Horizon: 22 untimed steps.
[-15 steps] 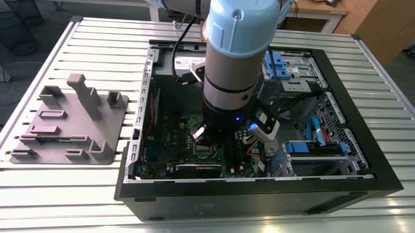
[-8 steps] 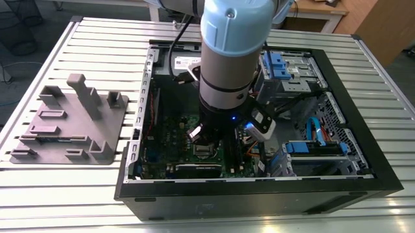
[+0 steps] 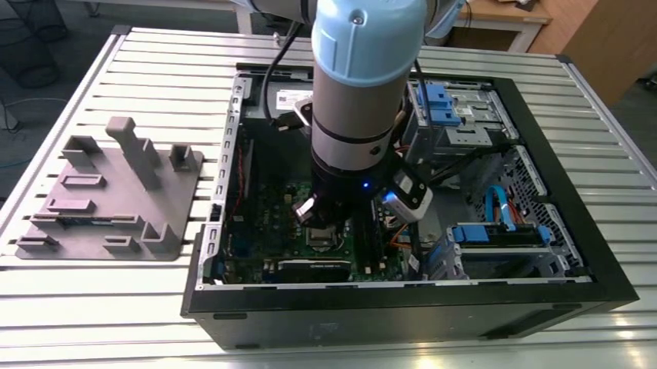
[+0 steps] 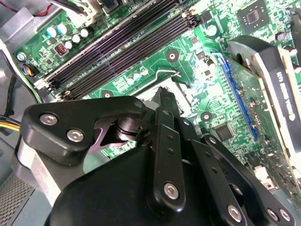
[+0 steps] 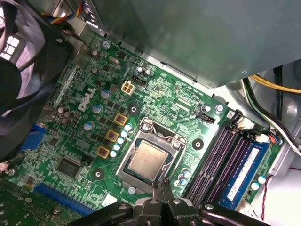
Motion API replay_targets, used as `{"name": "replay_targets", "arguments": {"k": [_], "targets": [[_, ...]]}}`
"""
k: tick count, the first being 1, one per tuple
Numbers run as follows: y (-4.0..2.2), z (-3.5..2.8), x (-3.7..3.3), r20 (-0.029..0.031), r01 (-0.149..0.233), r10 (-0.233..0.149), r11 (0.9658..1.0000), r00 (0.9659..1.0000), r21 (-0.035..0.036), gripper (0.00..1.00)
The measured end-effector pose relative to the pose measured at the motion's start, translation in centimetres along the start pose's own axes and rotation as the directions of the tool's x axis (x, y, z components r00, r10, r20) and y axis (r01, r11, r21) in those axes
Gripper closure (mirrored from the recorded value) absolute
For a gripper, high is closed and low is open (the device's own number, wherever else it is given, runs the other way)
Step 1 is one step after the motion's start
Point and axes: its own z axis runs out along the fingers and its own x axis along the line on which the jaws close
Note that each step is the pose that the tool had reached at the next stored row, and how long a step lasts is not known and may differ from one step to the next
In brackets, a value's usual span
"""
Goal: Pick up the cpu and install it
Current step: 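Install the first cpu locking lever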
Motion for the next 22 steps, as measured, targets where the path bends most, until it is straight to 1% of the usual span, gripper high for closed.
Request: {"name": "replay_targets", "arguments": {"k": [2,4,8,9,12,22], "targets": [[0.01,-0.22,-0.01,0.0001,0.000,0.000,1.0000,1.0000,-0.0001,0.89],[0.06,-0.20,0.04,0.0008,-0.001,0.001,1.0000,1.0000,0.0000,0.89],[0.34,-0.20,0.55,0.0046,-0.001,0.001,1.0000,1.0000,0.0023,0.89],[0.37,-0.20,0.59,0.0049,-0.001,0.000,1.0000,1.0000,0.0025,0.89],[0.36,-0.38,0.59,0.0049,0.000,0.000,1.0000,1.0000,0.0027,0.89],[0.37,-0.44,0.59,0.0051,0.000,0.000,1.0000,1.0000,0.0026,0.89]]}}
